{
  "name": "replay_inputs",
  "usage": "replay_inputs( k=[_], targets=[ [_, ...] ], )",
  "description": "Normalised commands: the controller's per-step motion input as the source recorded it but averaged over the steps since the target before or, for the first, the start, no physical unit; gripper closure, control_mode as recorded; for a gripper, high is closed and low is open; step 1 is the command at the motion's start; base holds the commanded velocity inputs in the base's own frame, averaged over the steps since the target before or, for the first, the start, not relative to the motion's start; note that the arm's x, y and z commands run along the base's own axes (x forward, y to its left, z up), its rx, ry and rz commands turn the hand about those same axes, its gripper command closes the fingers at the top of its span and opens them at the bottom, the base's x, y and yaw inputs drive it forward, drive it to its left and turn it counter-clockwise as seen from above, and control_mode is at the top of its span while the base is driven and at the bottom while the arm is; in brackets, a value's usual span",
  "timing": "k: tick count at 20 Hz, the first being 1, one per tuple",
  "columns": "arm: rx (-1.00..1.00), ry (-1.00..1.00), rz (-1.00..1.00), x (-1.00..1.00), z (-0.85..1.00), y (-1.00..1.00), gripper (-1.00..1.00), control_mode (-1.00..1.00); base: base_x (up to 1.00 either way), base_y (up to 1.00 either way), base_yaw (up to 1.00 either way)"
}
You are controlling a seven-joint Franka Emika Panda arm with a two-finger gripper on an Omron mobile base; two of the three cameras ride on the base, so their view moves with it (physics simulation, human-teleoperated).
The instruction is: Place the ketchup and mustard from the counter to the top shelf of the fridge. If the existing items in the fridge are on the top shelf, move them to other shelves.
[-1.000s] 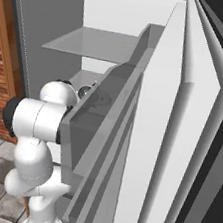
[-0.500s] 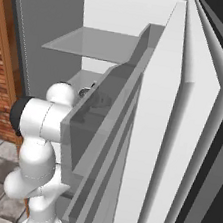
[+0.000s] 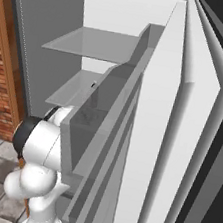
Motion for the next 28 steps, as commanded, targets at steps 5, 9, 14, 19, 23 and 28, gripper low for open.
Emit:
replay_inputs(
  k=[5, 9, 14, 19, 23, 28],
  targets=[
    [0.0, -0.1, -0.08, -0.86, 0.93, 0.0, -1.0, -1.0, 0.0, 0.0, 0.0],
    [-0.02, -0.11, -0.18, -0.74, 1.0, 0.0, -1.0, -1.0, 0.0, 0.0, 0.0],
    [-0.09, -0.03, -0.16, -0.74, 1.0, 0.08, -1.0, -1.0, 0.0, 0.0, 0.0],
    [-0.11, 0.02, -0.1, -0.83, 1.0, 0.11, -1.0, -1.0, 0.0, 0.0, 0.0],
    [-0.05, 0.14, -0.07, -0.99, 1.0, 0.01, -1.0, -1.0, 0.0, 0.0, 0.0],
    [-0.02, 0.22, -0.07, -1.0, 1.0, 0.0, -1.0, -1.0, 0.0, 0.0, 0.0]
  ],
)
